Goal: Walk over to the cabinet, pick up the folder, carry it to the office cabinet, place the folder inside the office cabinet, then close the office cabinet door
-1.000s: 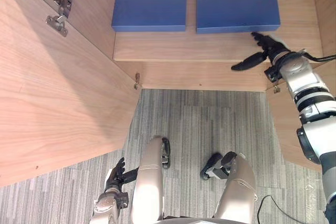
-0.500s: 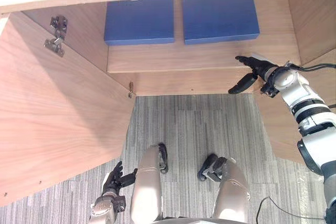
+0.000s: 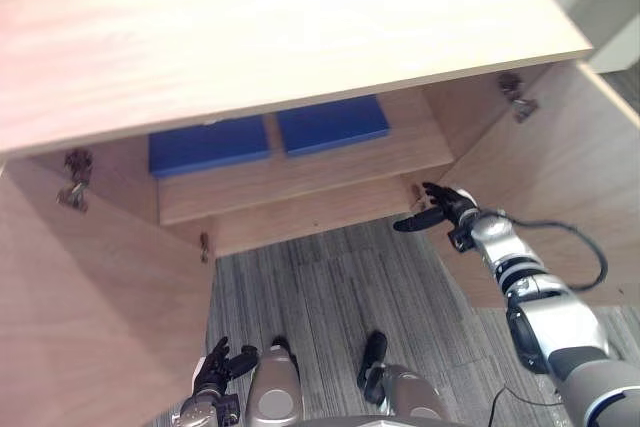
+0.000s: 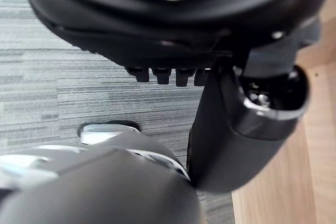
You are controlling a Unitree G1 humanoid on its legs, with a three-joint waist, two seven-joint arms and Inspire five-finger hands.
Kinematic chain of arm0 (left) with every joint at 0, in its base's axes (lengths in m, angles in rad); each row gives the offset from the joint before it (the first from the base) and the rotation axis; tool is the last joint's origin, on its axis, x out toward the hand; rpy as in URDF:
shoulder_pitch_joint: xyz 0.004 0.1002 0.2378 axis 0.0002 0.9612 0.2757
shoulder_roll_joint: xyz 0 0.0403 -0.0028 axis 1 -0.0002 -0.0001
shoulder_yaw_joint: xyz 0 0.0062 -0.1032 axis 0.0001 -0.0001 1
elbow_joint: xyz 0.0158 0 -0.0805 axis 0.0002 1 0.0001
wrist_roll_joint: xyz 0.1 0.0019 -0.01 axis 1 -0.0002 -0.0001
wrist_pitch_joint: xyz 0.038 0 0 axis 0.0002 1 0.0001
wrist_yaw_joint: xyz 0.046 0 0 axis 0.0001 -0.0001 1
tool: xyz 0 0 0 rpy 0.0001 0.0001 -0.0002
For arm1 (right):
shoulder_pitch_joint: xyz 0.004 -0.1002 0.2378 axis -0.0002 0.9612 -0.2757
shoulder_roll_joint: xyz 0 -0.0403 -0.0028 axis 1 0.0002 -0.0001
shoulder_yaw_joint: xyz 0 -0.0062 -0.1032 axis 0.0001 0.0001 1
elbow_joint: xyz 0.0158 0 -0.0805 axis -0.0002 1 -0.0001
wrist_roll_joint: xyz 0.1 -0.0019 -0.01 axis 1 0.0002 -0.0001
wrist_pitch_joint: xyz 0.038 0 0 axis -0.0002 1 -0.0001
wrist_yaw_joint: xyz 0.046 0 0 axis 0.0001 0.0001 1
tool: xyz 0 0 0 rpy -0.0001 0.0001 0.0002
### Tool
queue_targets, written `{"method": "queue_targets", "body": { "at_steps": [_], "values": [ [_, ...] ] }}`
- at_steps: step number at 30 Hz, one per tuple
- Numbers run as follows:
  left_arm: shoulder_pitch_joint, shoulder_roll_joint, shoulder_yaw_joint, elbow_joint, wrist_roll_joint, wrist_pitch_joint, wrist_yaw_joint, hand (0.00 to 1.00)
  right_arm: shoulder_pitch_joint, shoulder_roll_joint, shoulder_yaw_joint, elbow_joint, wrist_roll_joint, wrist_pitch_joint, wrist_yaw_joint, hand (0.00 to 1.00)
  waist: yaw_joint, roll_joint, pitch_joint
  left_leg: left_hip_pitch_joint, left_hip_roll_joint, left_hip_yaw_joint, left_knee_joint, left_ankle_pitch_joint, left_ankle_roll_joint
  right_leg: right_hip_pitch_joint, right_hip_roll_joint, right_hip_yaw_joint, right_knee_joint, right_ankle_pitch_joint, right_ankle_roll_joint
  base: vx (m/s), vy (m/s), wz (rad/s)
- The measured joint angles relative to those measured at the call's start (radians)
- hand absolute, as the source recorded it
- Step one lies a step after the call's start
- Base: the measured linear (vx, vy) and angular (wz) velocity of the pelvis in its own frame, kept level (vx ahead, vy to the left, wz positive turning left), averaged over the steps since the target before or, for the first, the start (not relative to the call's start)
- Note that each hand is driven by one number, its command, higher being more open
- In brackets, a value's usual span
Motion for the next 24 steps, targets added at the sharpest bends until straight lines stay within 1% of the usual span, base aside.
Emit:
{"method": "queue_targets", "body": {
  "at_steps": [1, 2, 3, 4, 5, 6, 7, 8, 9, 10, 11, 12, 13, 14, 15, 16, 17, 19, 20, 22, 24],
  "values": [
    [-0.008, -0.004, -0.001, 0.012, 0.017, 0.000, 0.012, 1.00, 0.070, 0.046, -0.063, -0.010, 0.039, -0.003, -0.041, 1.00, -0.021, -0.004, -0.012, 0.044, -0.018, 0.044, -0.042, 0.012, 0.010, 0.008, -0.008, 0.041, -0.029, 0.035, 0.006, -0.06, 0.101, -0.75],
    [-0.012, -0.005, -0.001, 0.016, 0.023, 0.000, 0.014, 1.00, 0.099, 0.064, -0.081, -0.012, 0.057, -0.005, -0.056, 1.00, -0.028, -0.004, -0.013, 0.064, -0.026, 0.056, -0.056, 0.014, 0.013, 0.017, -0.011, 0.053, -0.036, 0.044, 0.009, -0.07, 0.116, -0.81],
    [-0.024, -0.008, 0.000, 0.028, 0.034, 0.000, 0.024, 1.00, 0.162, 0.099, -0.114, -0.013, 0.086, -0.004, -0.083, 1.00, -0.044, -0.004, -0.015, 0.099, -0.033, 0.071, -0.072, 0.015, 0.013, 0.033, -0.013, 0.060, -0.045, 0.058, 0.008, -0.08, 0.075, -0.51],
    [-0.032, -0.012, 0.002, 0.039, 0.035, -0.001, 0.031, 1.00, 0.195, 0.114, -0.116, -0.013, 0.109, -0.003, -0.097, 1.00, -0.047, -0.005, -0.020, 0.111, -0.034, 0.087, -0.077, 0.015, 0.013, 0.032, -0.012, 0.054, -0.046, 0.070, 0.005, -0.12, 0.064, -0.77],
    [-0.043, -0.019, 0.027, 0.046, 0.036, -0.001, 0.045, 1.00, 0.259, 0.146, -0.114, -0.022, 0.144, -0.002, -0.119, 1.00, -0.052, -0.003, -0.024, 0.132, -0.027, 0.116, -0.084, 0.020, 0.022, 0.028, -0.007, 0.027, -0.050, 0.111, -0.015, -0.13, 0.014, -0.88],
    [-0.044, -0.026, 0.035, 0.050, 0.036, 0.000, 0.054, 1.00, 0.314, 0.182, -0.115, -0.035, 0.161, -0.001, -0.137, 1.00, -0.060, -0.003, -0.031, 0.147, -0.017, 0.153, -0.103, 0.033, 0.040, 0.029, 0.000, -0.009, -0.074, 0.146, -0.030, -0.13, -0.017, -0.87],
    [-0.045, -0.037, 0.043, 0.054, 0.036, 0.000, 0.056, 1.00, 0.339, 0.198, -0.124, -0.043, 0.169, 0.001, -0.142, 1.00, -0.067, -0.001, -0.032, 0.159, -0.013, 0.170, -0.117, 0.037, 0.038, 0.023, -0.012, -0.067, -0.032, 0.106, -0.062, -0.15, -0.026, -0.69],
    [-0.047, -0.041, 0.051, 0.055, 0.035, 0.001, 0.063, 1.00, 0.385, 0.229, -0.143, -0.050, 0.185, 0.002, -0.159, 1.00, -0.074, -0.002, -0.035, 0.179, -0.011, 0.195, -0.133, 0.046, 0.029, 0.003, -0.065, -0.185, 0.135, -0.016, -0.110, -0.16, -0.040, -0.59],
    [-0.036, -0.046, 0.051, 0.058, 0.034, 0.008, 0.076, 1.00, 0.428, 0.257, -0.159, -0.060, 0.185, 0.002, -0.174, 1.00, -0.074, 0.005, -0.053, 0.187, 0.009, 0.222, -0.135, 0.054, 0.019, -0.007, -0.111, -0.247, 0.275, -0.094, -0.104, -0.12, -0.047, -0.58],
    [-0.029, -0.047, 0.051, 0.059, 0.034, 0.012, 0.081, 1.00, 0.451, 0.271, -0.169, -0.074, 0.185, 0.002, -0.178, 1.00, -0.074, 0.007, -0.060, 0.192, 0.017, 0.235, -0.135, 0.057, 0.014, -0.001, -0.130, -0.261, 0.319, -0.120, -0.099, -0.06, -0.095, -0.68],
    [-0.012, -0.045, 0.052, 0.070, 0.034, 0.013, 0.093, 1.00, 0.500, 0.296, -0.173, -0.120, 0.186, 0.000, -0.188, 1.00, -0.073, 0.001, -0.079, 0.203, 0.023, 0.258, -0.146, 0.068, -0.003, 0.017, -0.167, -0.271, 0.355, -0.146, -0.075, -0.02, -0.150, -0.71],
    [0.000, -0.032, 0.066, 0.076, 0.026, 0.018, 0.103, 1.00, 0.543, 0.322, -0.172, -0.166, 0.186, -0.004, -0.201, 1.00, -0.072, -0.030, -0.101, 0.210, 0.002, 0.278, -0.164, 0.087, -0.023, 0.038, -0.179, -0.250, 0.286, -0.154, 0.008, -0.01, -0.175, -0.74],
    [0.004, -0.019, 0.067, 0.078, 0.026, 0.020, 0.109, 1.00, 0.554, 0.329, -0.173, -0.181, 0.186, -0.008, -0.204, 1.00, -0.072, -0.040, -0.112, 0.209, -0.008, 0.278, -0.181, 0.097, -0.031, 0.048, -0.157, -0.250, 0.222, -0.172, 0.011, -0.02, -0.233, -0.72],
    [0.002, -0.032, 0.068, 0.097, 0.025, 0.021, 0.116, 1.00, 0.559, 0.319, -0.175, -0.191, 0.183, -0.016, -0.216, 1.00, -0.070, -0.012, -0.118, 0.209, 0.003, 0.256, -0.219, 0.106, -0.042, 0.071, -0.095, -0.240, 0.122, -0.116, 0.007, -0.05, -0.188, -1.03],
    [0.018, -0.044, 0.073, 0.104, 0.025, 0.021, 0.120, 1.00, 0.570, 0.313, -0.180, -0.206, 0.182, -0.023, -0.237, 1.00, -0.064, 0.003, -0.130, 0.225, -0.008, 0.195, -0.280, 0.119, -0.036, 0.127, -0.008, -0.199, -0.068, -0.018, -0.018, -0.11, -0.186, -1.20],
    [0.024, -0.043, 0.073, 0.107, 0.025, 0.021, 0.119, 1.00, 0.574, 0.313, -0.182, -0.215, 0.183, -0.025, -0.247, 1.00, -0.064, 0.002, -0.133, 0.244, -0.004, 0.197, -0.296, 0.130, -0.040, 0.159, 0.023, -0.176, -0.144, 0.016, -0.023, -0.11, -0.116, -1.07],
    [0.024, -0.042, 0.074, 0.109, 0.025, 0.022, 0.119, 1.00, 0.582, 0.313, -0.187, -0.227, 0.182, -0.025, -0.252, 1.00, -0.064, -0.002, -0.136, 0.254, 0.000, 0.203, -0.302, 0.134, -0.047, 0.174, 0.040, -0.165, -0.179, 0.033, -0.027, -0.11, -0.150, -0.75],
    [0.019, -0.036, 0.081, 0.112, 0.025, 0.021, 0.118, 1.00, 0.609, 0.307, -0.235, -0.286, 0.182, -0.027, -0.274, 1.00, -0.065, -0.009, -0.142, 0.278, 0.018, 0.222, -0.313, 0.137, -0.054, 0.173, 0.071, -0.125, -0.186, 0.034, -0.033, -0.06, -0.139, -0.58],
    [0.017, -0.037, 0.089, 0.112, 0.025, 0.021, 0.118, 1.00, 0.614, 0.304, -0.252, -0.298, 0.183, -0.028, -0.281, 1.00, -0.065, -0.009, -0.144, 0.282, 0.023, 0.224, -0.314, 0.139, -0.059, 0.173, 0.076, -0.119, -0.186, 0.034, -0.034, -0.03, -0.115, -0.39],
    [0.007, -0.050, 0.100, 0.111, 0.025, 0.021, 0.118, 1.00, 0.620, 0.288, -0.291, -0.346, 0.183, -0.031, -0.306, 1.00, -0.068, -0.012, -0.150, 0.301, 0.030, 0.238, -0.328, 0.148, -0.072, 0.173, 0.089, -0.105, -0.186, 0.038, -0.048, -0.01, -0.071, -0.22],
    [0.000, -0.062, 0.099, 0.110, 0.025, 0.021, 0.118, 1.00, 0.620, 0.271, -0.293, -0.386, 0.183, -0.035, -0.323, 1.00, -0.070, -0.011, -0.153, 0.306, 0.030, 0.239, -0.334, 0.152, -0.078, 0.173, 0.091, -0.103, -0.184, 0.041, -0.052, -0.01, -0.019, -0.06]
  ]
}}
